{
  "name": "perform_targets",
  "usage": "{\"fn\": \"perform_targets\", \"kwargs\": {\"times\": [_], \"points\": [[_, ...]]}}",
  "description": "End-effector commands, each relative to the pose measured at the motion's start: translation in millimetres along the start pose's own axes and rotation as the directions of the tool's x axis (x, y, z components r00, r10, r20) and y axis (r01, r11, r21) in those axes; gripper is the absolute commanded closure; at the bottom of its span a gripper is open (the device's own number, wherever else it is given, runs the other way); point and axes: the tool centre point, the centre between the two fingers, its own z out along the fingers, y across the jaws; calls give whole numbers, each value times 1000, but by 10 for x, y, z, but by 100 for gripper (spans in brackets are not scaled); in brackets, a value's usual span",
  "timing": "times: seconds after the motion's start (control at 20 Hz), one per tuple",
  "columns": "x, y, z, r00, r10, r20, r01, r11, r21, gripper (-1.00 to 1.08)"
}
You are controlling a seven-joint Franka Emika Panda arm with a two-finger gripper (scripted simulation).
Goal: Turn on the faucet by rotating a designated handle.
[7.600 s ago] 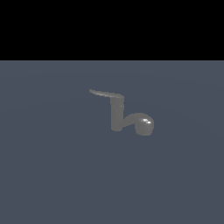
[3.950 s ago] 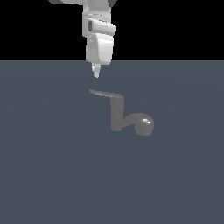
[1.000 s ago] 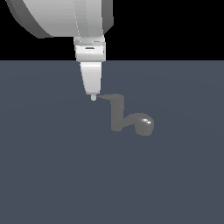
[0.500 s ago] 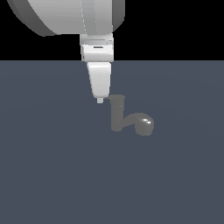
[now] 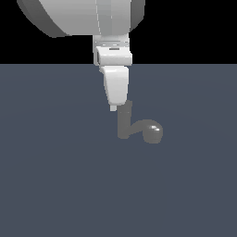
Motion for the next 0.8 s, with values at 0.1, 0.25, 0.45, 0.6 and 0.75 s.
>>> {"fn": "perform_targets", "kwargs": {"times": [0.1, 0.25, 0.45, 0.6, 0.75], "points": [[380, 84, 7, 1000, 25, -2, -25, 1000, -2, 108], [558, 129, 8, 1000, 27, -2, -27, 1000, -2, 108], [730, 172, 9, 1000, 29, -2, -29, 1000, -3, 108], [531, 82, 1, 1000, -10, 3, 10, 1000, -2, 108], [628, 39, 2, 1000, -5, 3, 5, 1000, -2, 108]]}}
